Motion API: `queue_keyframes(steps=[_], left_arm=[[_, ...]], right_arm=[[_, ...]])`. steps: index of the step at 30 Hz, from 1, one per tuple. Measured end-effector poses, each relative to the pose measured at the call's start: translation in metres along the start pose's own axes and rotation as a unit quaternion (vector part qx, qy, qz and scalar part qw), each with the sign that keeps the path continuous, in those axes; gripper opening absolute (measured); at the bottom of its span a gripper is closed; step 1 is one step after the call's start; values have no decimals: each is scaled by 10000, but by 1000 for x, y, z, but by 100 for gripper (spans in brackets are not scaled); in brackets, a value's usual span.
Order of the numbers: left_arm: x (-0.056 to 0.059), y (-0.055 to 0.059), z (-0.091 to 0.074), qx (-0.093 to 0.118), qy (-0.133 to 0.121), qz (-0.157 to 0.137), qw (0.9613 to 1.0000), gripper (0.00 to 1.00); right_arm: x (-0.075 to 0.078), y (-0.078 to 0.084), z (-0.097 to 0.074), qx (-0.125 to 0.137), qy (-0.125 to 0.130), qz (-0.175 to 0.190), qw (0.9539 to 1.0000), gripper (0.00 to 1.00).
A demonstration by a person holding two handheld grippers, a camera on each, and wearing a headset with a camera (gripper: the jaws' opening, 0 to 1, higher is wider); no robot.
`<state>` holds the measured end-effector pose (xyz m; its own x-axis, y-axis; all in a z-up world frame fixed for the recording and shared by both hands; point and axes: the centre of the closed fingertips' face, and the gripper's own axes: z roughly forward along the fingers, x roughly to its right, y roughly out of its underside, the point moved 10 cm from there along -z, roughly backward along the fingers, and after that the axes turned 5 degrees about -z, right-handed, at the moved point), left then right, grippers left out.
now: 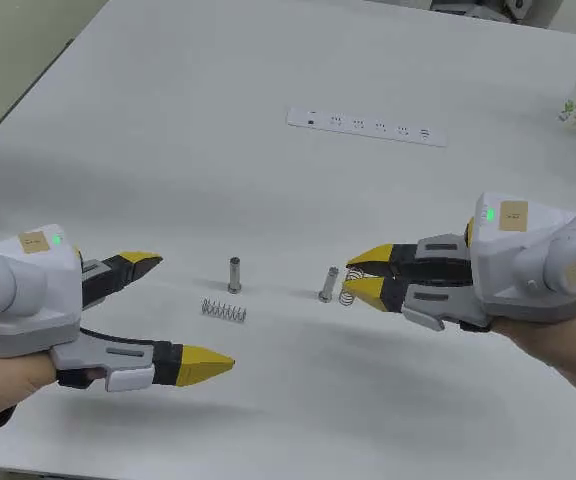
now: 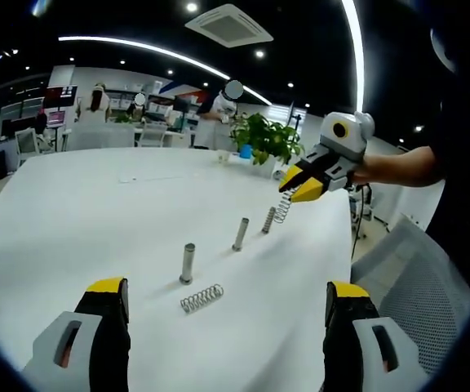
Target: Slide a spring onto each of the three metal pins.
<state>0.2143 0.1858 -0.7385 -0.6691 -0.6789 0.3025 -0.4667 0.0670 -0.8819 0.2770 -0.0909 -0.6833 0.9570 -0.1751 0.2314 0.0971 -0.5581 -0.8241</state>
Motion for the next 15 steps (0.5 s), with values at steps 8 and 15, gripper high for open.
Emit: queue_keyframes(steps=[8,15], left_arm=[[-1,0,-2,42,-28,-14,10000,98],[-2,1,-3,57,-63,-42,10000,98]], right_arm=[[16,-1,4,37,248,208,9995,7],[23,-2,9,79,361,420,9984,7]])
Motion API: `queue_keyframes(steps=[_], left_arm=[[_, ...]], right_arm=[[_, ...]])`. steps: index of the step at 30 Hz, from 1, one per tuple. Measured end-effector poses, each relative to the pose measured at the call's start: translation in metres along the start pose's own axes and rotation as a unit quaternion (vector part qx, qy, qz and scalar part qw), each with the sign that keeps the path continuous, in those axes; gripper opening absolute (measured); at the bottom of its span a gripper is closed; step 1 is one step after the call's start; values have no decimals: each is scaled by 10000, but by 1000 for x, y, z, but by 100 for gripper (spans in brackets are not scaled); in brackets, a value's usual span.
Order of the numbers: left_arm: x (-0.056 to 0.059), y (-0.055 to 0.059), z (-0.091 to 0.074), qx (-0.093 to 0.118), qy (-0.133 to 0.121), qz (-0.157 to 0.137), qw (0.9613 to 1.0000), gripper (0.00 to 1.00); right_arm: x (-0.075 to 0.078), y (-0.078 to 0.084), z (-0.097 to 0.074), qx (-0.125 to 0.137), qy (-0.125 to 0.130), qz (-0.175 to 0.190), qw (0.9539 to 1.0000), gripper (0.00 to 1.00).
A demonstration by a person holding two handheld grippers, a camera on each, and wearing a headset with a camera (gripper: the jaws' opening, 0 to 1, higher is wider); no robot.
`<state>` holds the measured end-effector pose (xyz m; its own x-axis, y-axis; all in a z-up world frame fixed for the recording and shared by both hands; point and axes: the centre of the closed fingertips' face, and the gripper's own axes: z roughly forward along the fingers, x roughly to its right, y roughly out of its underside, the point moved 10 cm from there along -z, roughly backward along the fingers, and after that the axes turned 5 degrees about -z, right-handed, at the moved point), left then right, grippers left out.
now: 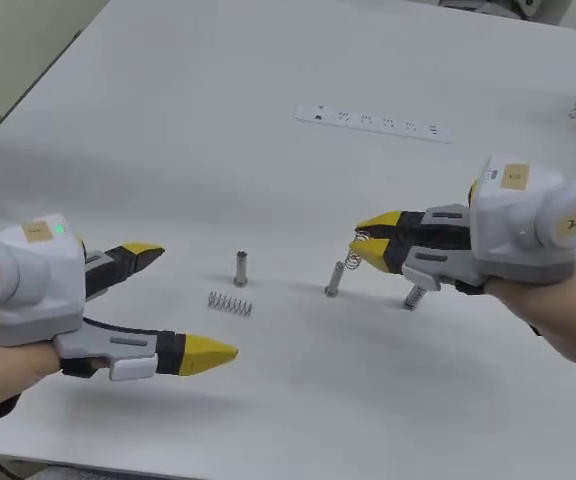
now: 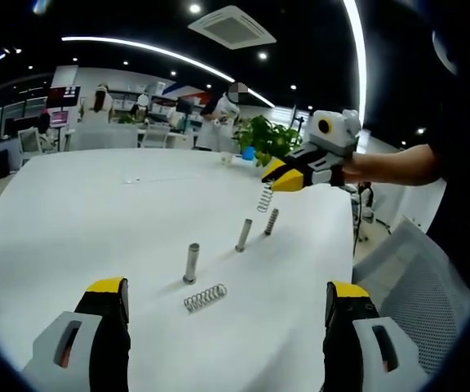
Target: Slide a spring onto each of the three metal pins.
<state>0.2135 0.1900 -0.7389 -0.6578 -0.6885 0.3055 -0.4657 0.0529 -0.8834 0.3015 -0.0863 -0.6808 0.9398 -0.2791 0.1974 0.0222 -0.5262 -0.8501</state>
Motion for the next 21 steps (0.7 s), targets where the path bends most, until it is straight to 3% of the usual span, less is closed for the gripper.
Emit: queue_keyframes(steps=[14,21], left_arm=[[-1,0,-1,29,-32,-46,10000,98],[-1,1,-2,39,-27,-75,10000,98]], right_arm=[[5,11,13,-146,103,152,9997,7],[6,15,15,-45,122,334,9994,7]])
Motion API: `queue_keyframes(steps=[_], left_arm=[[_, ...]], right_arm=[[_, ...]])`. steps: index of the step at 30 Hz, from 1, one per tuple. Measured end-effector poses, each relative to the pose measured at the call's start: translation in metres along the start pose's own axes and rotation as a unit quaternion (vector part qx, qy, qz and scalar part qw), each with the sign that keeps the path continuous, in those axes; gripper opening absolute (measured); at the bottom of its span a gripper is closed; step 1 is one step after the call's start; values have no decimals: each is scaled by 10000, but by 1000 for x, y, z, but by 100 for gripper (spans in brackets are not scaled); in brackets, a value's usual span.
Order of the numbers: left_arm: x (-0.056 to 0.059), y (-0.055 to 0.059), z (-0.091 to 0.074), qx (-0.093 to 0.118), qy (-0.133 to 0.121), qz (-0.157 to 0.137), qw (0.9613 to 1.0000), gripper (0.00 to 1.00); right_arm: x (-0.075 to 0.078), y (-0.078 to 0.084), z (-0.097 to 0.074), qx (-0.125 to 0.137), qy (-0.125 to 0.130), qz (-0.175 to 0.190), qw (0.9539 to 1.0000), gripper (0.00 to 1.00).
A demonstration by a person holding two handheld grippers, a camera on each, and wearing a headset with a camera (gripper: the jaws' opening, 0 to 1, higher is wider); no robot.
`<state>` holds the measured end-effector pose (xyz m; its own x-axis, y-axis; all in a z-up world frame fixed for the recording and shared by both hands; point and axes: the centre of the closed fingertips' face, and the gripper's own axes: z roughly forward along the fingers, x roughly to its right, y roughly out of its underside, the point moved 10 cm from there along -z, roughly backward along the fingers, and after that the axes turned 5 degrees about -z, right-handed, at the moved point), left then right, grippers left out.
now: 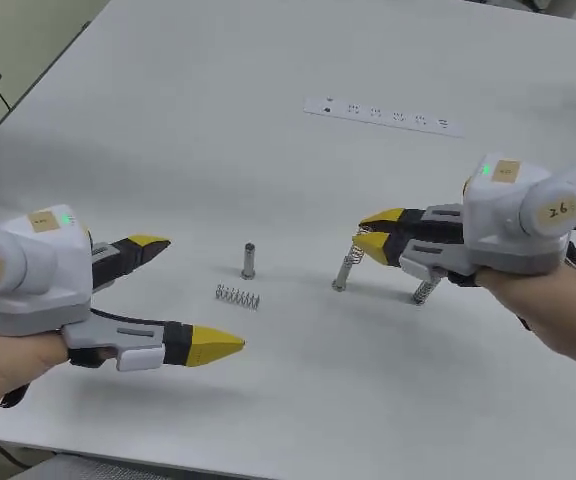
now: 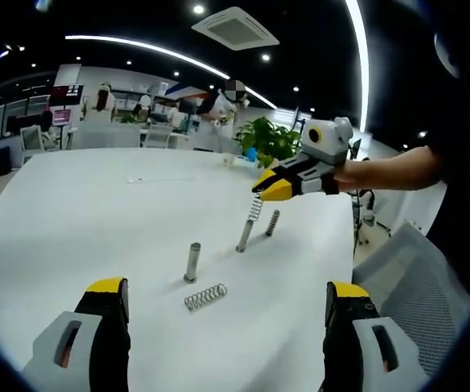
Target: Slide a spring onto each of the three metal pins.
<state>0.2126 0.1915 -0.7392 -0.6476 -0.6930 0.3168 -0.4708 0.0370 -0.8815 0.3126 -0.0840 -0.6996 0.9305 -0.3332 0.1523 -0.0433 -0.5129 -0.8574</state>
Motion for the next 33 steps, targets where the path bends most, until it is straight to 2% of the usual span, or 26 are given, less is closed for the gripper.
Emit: queue_keyframes(steps=[2,12,19,22,33], left_arm=[[0,0,0,-4,-4,-9,10000,98],[0,2,-1,-19,-14,-48,10000,98],[0,2,-1,-15,-10,-71,10000,97],[0,2,-1,-29,-7,-66,10000,97],[1,4,1,-42,7,-89,10000,97]], right_arm=[[0,-1,0,47,-6,55,10000,7],[-1,3,6,-105,-84,-52,9999,7],[-2,11,13,-218,-118,-89,9997,7],[0,16,17,-285,-114,49,9995,7],[-2,31,31,-515,-135,149,9985,8]])
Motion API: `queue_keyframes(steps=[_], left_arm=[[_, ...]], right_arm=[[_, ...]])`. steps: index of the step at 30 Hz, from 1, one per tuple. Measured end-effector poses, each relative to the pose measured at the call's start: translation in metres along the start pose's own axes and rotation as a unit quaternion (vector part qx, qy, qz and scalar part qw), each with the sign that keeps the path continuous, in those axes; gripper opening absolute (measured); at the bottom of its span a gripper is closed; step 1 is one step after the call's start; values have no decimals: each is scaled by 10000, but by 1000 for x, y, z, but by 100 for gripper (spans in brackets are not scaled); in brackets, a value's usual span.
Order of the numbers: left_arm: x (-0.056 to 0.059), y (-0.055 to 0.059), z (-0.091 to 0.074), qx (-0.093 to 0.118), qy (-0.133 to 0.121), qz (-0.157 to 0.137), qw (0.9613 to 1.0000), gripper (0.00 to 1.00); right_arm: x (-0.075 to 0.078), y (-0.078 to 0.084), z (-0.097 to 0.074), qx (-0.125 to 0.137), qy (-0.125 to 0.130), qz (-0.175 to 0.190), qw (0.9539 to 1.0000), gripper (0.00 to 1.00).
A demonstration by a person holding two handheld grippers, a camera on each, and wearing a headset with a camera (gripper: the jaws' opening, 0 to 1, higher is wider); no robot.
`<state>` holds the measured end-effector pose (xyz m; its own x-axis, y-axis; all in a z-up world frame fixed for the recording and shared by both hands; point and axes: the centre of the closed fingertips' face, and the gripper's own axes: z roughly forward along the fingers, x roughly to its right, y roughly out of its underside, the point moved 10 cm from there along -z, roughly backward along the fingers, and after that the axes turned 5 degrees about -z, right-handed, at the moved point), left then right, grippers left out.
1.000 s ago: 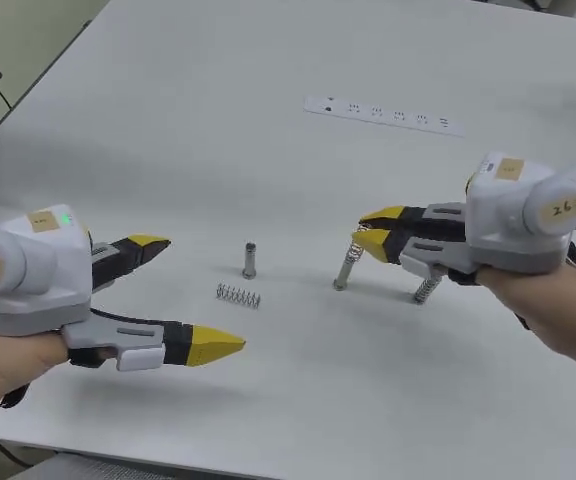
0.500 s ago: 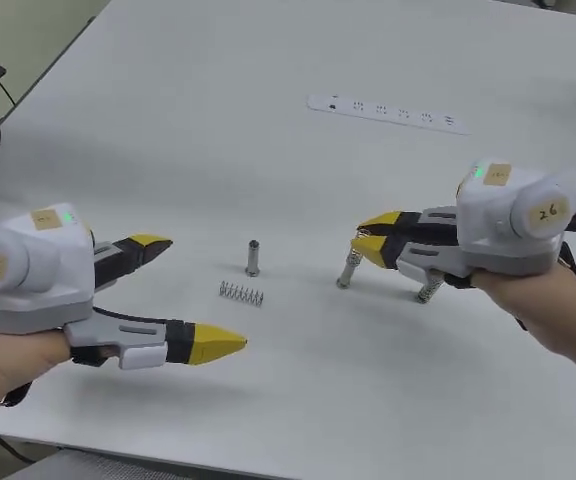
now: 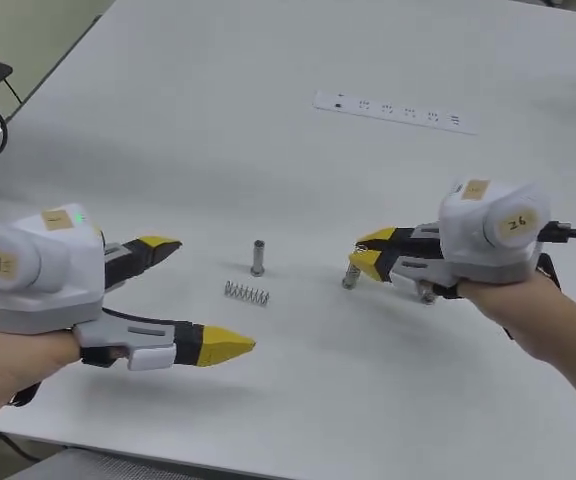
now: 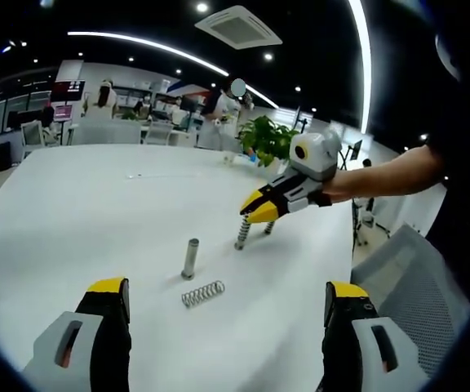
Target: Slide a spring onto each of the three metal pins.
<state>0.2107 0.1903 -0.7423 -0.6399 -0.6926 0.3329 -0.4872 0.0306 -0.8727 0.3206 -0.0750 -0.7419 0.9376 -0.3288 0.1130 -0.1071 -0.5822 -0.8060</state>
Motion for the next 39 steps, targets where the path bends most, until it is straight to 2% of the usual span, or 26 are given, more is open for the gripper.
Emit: queue_keyframes(steps=[8,12,17,20,26,35,39], left_arm=[[-1,-1,-1,20,-11,-4,10000,97],[0,-1,-1,15,-7,-5,10000,97],[1,0,-1,5,11,-9,10000,97],[2,-1,0,16,11,6,10000,96],[2,-2,0,37,30,7,10000,97],[3,-5,0,66,29,27,10000,97],[2,-6,0,49,43,40,10000,97]], right_arm=[[-2,6,4,-202,-44,-71,9998,8],[-2,8,4,-129,-35,80,9999,8],[-4,7,3,-166,-86,169,9997,9],[-3,5,1,-150,3,213,9997,15],[-4,2,-6,-58,7,336,9994,17],[-8,-3,-23,318,-5,450,9985,22],[-13,-2,-31,390,-17,480,9981,22]])
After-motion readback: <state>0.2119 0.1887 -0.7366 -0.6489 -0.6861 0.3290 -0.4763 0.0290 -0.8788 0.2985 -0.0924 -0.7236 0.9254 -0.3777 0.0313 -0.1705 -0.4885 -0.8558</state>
